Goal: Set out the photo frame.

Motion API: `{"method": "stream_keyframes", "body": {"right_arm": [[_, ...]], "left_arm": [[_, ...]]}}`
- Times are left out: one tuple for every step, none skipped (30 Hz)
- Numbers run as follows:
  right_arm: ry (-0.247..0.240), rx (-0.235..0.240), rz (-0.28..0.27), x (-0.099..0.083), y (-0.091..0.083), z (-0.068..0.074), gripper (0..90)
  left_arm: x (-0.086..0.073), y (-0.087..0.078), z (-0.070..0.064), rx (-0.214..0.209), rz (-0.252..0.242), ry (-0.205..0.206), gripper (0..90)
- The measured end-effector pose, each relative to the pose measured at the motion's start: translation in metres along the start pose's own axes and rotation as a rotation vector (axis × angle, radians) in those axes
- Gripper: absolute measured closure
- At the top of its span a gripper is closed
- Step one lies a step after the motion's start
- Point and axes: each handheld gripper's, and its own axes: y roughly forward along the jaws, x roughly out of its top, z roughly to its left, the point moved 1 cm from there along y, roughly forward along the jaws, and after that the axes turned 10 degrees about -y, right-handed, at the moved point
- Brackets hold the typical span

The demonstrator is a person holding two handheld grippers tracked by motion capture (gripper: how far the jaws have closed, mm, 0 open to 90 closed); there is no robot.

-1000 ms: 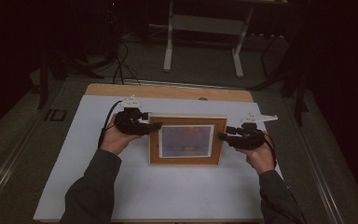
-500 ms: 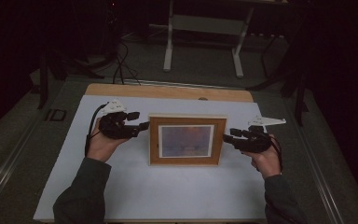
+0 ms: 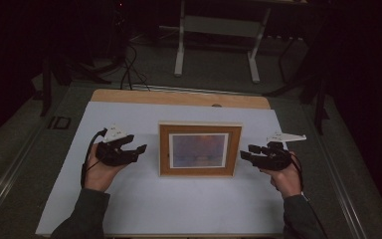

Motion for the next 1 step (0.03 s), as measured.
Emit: {"method": "stream_keyframes", "body": {"right_arm": [[-0.007,-0.018,0.011,-0.0041,-0.0006,0.0006,48.7]], "left_arm": [[0.0000,0.0000,0.0000,0.000,0.000,0.000,40.2]]}}
